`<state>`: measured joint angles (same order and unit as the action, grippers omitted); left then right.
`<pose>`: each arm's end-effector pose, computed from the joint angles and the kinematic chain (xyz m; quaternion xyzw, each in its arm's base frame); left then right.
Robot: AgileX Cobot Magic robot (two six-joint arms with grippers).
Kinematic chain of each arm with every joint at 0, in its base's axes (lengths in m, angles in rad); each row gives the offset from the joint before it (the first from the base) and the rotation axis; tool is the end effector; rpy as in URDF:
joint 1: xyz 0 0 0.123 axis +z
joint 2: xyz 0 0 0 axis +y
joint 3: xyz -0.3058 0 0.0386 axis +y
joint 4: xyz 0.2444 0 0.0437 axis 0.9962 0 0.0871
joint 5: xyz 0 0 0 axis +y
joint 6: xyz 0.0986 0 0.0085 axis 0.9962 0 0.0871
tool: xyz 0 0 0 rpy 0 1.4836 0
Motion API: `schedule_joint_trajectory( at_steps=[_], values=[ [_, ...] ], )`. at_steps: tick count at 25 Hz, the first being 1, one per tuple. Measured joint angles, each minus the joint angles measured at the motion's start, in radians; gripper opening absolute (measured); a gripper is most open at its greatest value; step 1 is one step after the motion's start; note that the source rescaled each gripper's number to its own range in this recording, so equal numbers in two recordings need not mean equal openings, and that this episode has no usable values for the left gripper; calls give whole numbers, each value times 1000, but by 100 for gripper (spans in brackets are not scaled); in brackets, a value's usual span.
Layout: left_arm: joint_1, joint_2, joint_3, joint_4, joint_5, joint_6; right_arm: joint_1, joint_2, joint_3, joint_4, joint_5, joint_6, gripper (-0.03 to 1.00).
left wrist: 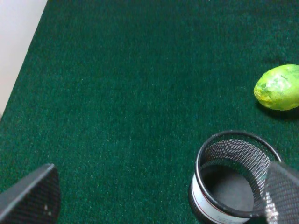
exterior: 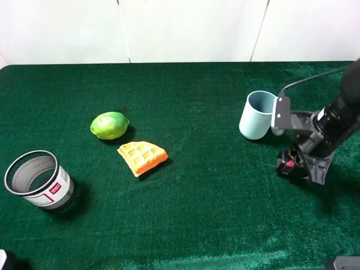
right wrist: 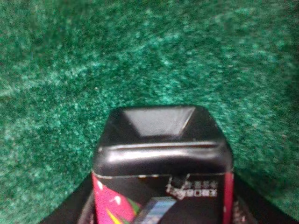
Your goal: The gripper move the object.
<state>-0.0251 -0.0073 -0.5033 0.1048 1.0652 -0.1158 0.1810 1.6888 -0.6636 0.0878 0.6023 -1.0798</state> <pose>-0.0259 0.0097 0.2726 -0.0410 0.8495 0.0153 0.5258 0.2368 0.0483 0.1371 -0.5599 0.8280 0.0163 0.0248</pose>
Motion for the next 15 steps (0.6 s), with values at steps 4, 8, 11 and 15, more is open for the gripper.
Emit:
schedule_joint_trajectory(
  at_steps=[4,8,11,15],
  values=[
    [0,0,0,0,0,0,0,-1,-97,0,156,40,2],
    [0,0,0,0,0,0,0,-28,-176,-8,262,65,0],
    [0,0,0,0,0,0,0,-72,-225,-25,315,71,0],
    [0,0,0,0,0,0,0,-121,-298,-38,400,92,0]
  ],
)
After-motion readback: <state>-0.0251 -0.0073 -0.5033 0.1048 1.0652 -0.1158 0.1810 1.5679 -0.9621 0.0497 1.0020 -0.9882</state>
